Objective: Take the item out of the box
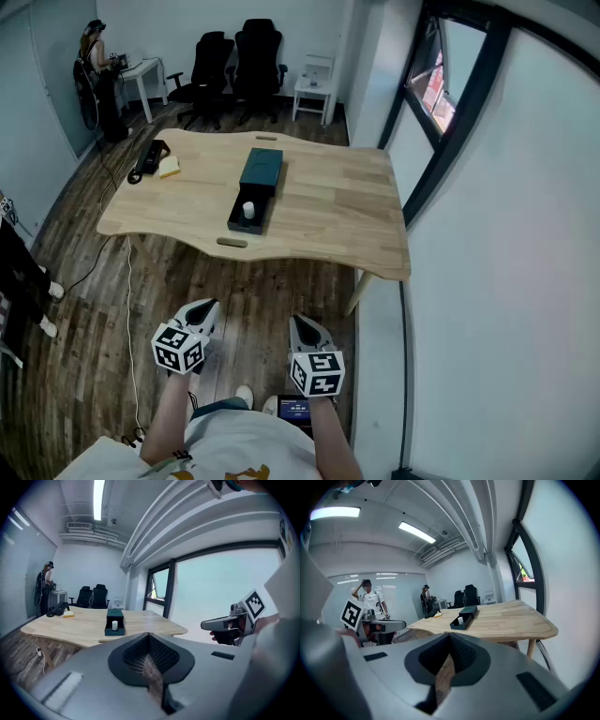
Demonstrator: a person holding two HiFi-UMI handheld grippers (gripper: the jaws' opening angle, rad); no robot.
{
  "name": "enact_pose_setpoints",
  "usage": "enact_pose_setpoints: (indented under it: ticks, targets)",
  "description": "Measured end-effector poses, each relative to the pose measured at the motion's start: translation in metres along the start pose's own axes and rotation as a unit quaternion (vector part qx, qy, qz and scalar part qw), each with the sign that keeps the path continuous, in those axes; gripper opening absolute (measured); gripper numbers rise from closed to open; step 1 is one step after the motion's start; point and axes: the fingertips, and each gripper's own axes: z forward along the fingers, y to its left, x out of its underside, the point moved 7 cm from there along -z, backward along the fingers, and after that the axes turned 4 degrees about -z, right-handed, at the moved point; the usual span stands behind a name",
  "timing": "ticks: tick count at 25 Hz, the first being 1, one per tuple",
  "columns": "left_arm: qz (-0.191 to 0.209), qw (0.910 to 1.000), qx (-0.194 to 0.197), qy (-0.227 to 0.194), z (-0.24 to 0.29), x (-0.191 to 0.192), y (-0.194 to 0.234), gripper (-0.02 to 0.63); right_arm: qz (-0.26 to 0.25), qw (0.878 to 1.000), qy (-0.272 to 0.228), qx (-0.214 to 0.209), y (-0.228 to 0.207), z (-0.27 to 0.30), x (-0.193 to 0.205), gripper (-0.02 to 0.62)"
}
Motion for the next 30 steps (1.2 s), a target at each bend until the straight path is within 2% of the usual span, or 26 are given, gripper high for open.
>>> enact_pose_setpoints:
  ticks: [11,19,25,30]
  targets:
    - [-0.001,1.0,0.003,0.005,-0.005,0.006,-0.013,0.0,0.005,1.0,0.001,0.005,-0.006,-0.012,0.008,0.006]
    - [-0.008,0.9998,-0.018,0.004,0.009,0.0,0.007,0.0,0.01,1.0,-0.007,0.003,-0.02,0.009,0.002,0.006]
    - [-0.02,0.9997,-0.01,-0.002,0.055,-0.009,0.03,0.0,0.009,1.0,-0.002,0.007,-0.042,0.049,-0.006,0.006]
    - [-0.012,0.9997,0.021,0.003,0.122,-0.027,0.057,0.0,0.009,1.0,0.004,0.025,-0.073,0.106,-0.025,0.006]
